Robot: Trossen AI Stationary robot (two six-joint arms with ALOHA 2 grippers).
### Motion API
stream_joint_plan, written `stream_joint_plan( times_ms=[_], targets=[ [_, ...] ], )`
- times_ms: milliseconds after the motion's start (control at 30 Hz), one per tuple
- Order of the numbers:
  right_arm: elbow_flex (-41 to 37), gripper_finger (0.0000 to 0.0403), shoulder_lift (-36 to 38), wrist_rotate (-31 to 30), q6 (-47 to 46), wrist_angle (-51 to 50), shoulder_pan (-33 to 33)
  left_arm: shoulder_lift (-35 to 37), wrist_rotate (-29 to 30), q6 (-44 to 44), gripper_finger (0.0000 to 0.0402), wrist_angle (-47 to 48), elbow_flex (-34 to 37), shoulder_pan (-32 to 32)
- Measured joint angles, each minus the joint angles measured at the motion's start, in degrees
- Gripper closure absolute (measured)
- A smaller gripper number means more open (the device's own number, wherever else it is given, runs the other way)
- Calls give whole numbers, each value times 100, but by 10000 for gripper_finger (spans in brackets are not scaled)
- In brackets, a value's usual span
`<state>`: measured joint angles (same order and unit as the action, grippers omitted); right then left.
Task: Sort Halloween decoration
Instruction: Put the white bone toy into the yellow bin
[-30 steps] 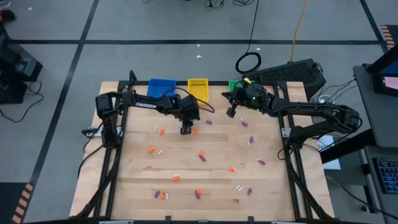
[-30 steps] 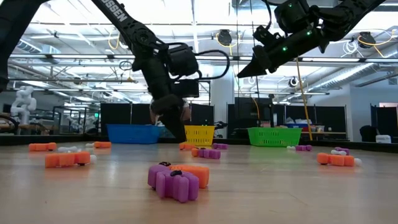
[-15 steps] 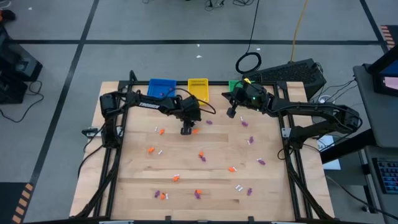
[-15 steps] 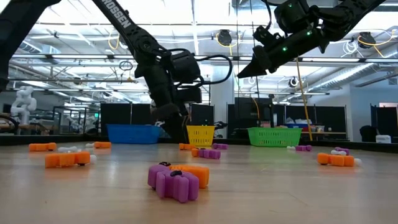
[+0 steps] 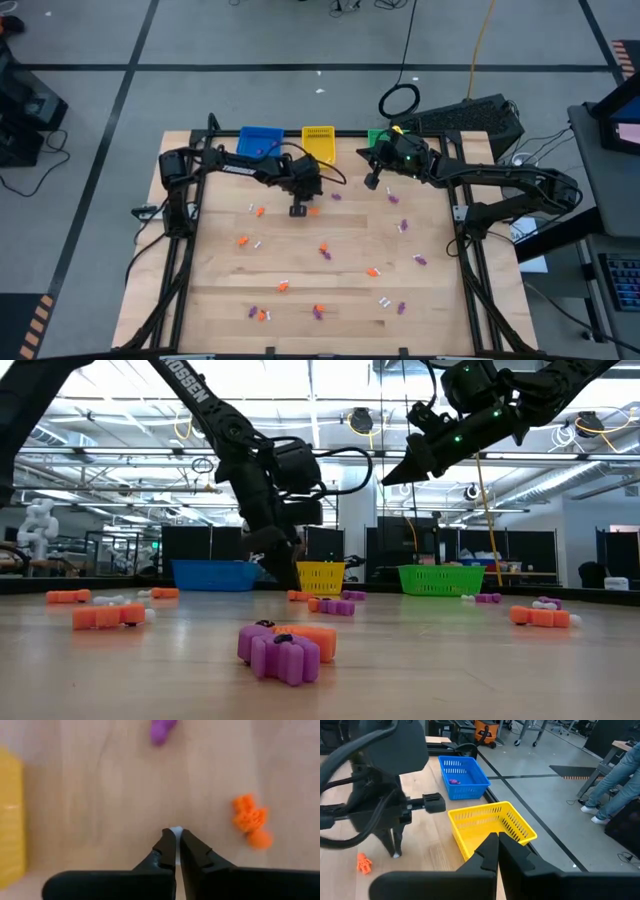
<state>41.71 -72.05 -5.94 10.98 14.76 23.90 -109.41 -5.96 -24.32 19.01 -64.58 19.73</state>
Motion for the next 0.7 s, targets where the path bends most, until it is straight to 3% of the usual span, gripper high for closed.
stream_joint_plan(
  times_ms=[233, 433, 700],
  targets=[
    [0, 403, 0, -1, -2, 0, 0, 409, 127, 484, 399, -61, -419, 397],
    [0, 403, 0, 0, -2, 0, 0, 369, 150, 754, 400, -379, -1026, 873],
    [0, 403, 0, 0, -2, 0, 0, 68, 75, 796, 401, -362, -1201, 1416]
  ],
)
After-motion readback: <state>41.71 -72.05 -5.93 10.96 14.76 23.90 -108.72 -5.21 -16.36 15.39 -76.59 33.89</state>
